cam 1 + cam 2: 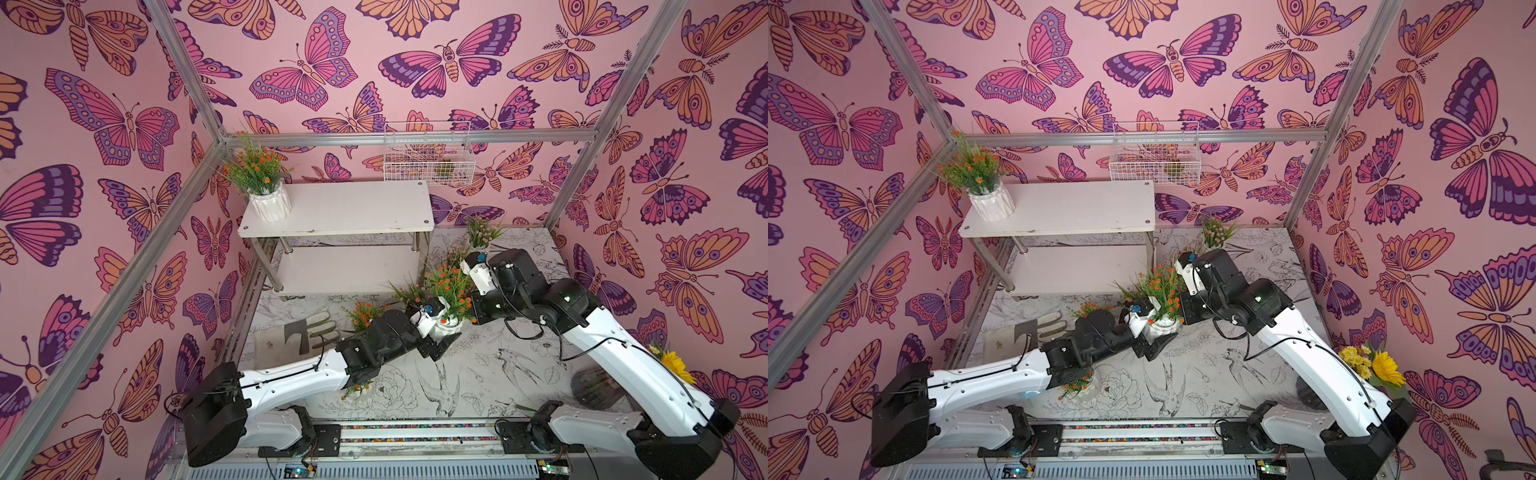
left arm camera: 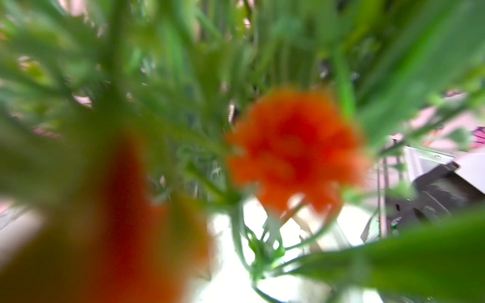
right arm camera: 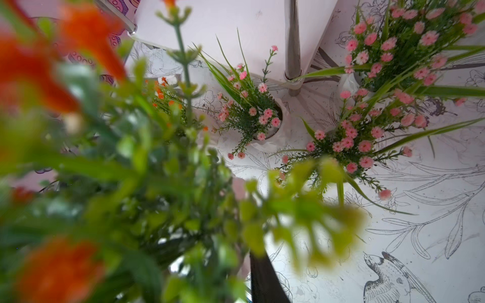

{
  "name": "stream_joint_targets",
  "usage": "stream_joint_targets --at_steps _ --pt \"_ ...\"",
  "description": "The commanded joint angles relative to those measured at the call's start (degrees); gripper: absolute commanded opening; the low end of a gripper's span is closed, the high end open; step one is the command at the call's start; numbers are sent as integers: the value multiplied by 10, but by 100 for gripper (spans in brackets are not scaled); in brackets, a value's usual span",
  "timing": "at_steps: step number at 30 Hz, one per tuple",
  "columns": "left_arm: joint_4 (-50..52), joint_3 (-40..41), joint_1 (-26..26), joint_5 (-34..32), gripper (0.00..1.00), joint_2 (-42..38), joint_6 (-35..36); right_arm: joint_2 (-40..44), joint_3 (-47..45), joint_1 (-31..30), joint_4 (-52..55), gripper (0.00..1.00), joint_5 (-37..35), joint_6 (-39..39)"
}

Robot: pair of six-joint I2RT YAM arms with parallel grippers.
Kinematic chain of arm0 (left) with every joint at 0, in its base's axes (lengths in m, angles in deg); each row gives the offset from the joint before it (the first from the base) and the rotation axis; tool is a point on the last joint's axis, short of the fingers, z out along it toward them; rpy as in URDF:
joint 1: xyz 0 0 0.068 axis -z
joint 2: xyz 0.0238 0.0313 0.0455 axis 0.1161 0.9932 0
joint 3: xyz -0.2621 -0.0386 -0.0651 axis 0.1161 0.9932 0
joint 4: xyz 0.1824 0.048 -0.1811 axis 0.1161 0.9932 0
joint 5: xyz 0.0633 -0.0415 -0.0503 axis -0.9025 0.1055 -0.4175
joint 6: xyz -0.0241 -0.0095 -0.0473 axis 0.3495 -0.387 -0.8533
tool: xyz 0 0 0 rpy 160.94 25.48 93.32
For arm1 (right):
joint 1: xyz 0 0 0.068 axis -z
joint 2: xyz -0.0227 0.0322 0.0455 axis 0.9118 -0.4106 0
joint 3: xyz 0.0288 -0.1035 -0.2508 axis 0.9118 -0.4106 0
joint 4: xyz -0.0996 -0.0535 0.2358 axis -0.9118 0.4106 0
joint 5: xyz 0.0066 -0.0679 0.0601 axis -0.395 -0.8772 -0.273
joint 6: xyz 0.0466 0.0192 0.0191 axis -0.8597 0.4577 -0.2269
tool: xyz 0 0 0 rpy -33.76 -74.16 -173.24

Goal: Place the baby's breath potted plants on the rack by color
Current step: Place the baby's breath potted plant on the rack.

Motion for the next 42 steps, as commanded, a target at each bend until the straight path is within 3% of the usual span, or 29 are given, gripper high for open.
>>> stream_joint_targets --at_steps 1,10,20,42 --pt "-35 4 -1 -34 67 -27 -6 18 -1 12 -15 23 -9 -6" --pt "7 -11 -2 -78 67 -66 13 75 -17 47 4 31 -48 -4" --pt "132 -105 -20 -146 67 -93 34 166 -95 87 4 32 -69 -25" --pt "226 -227 -170 -129 67 -136 2 159 -135 100 -9 32 -51 -23"
